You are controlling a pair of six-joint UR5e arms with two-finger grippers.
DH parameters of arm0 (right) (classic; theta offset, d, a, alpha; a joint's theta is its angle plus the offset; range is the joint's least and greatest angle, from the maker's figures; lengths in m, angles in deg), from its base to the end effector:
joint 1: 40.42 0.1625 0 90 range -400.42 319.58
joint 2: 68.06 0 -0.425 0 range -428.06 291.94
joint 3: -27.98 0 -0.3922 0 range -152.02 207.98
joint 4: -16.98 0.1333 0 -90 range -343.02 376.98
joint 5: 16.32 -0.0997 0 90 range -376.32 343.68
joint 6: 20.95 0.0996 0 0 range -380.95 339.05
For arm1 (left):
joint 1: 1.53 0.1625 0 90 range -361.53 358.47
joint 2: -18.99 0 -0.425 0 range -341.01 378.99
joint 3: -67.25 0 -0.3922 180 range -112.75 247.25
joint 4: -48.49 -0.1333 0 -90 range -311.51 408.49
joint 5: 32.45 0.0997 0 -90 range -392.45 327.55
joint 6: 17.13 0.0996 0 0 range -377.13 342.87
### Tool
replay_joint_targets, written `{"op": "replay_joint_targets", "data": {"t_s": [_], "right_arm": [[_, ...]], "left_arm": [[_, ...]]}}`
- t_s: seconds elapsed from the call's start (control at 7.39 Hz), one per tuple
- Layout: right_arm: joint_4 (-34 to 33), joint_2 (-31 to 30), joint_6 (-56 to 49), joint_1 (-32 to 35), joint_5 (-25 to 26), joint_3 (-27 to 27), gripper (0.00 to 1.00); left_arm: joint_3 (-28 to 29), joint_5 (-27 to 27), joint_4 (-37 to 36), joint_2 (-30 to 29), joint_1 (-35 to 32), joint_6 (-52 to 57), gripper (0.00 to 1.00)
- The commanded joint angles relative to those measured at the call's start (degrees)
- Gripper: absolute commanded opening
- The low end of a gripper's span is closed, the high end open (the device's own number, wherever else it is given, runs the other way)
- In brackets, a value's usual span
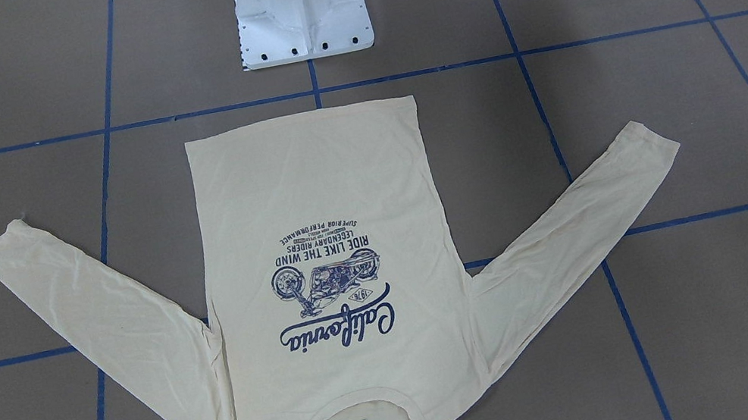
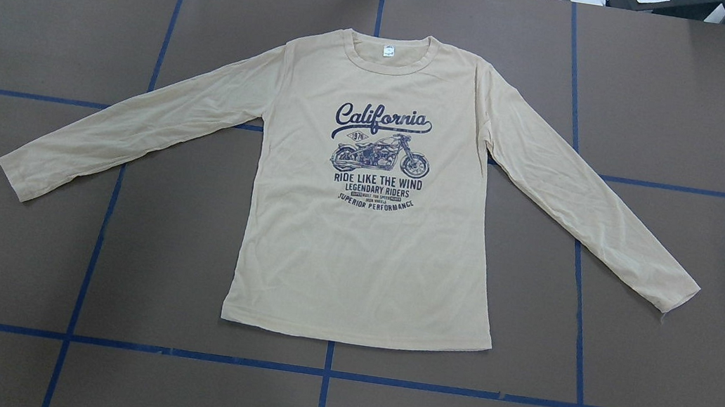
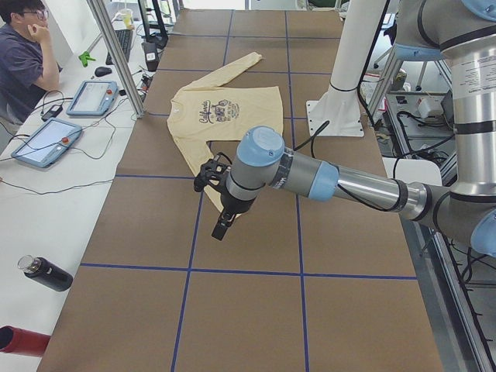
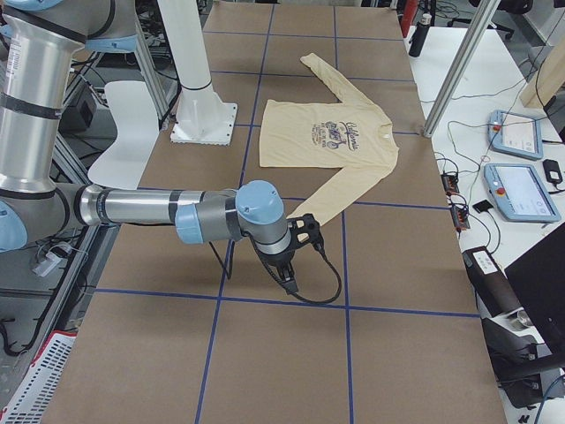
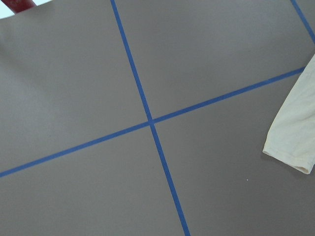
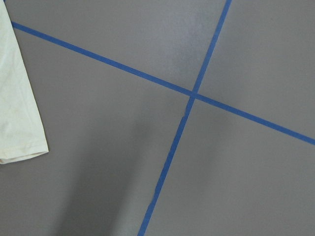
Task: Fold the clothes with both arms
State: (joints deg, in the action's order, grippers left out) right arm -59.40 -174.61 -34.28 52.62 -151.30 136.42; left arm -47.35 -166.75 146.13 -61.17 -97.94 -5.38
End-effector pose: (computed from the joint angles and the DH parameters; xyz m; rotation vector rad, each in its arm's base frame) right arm 0.0833 -0.3820 0.5982 0.3661 -0.7378 -0.2756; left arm -0.1109 -0.4162 0.5092 0.4877 0.6960 0.2386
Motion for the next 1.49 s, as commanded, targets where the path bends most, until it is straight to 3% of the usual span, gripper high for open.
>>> {"op": "replay_joint_targets", "data": {"t_s": [0.0, 0.14, 0.41, 0.54, 0.81, 1.08, 1.35], "right_arm": [[1.85, 0.47, 0.50, 0.04, -1.25, -0.43, 1.00], [1.76, 0.81, 0.76, 0.04, -1.51, -0.69, 1.00], [5.25, 0.82, 3.02, -0.05, -2.48, -0.17, 1.00], [7.71, 0.73, 13.66, -2.13, -2.74, 0.27, 1.00], [22.79, -1.11, 36.26, -11.60, -0.56, 0.01, 1.00], [31.25, -1.82, 51.74, -21.88, 7.06, 0.01, 0.99], [36.55, -1.82, 67.05, -33.65, 18.13, 0.01, 0.97]], "left_arm": [[3.65, 0.01, 10.76, -2.97, 0.08, -0.23, 1.00], [7.68, -0.43, 11.85, -6.55, 0.08, 0.11, 1.00], [9.31, -0.52, 14.48, -7.38, 0.17, 0.03, 1.00], [9.22, -0.52, 14.50, -7.38, 0.17, 0.03, 1.00], [8.70, -0.61, 14.59, -7.21, 0.09, 0.11, 1.00], [8.60, -0.61, 14.68, -7.20, 0.17, 0.11, 1.00], [8.52, -0.61, 14.76, -7.03, 0.17, 0.11, 1.00]]}}
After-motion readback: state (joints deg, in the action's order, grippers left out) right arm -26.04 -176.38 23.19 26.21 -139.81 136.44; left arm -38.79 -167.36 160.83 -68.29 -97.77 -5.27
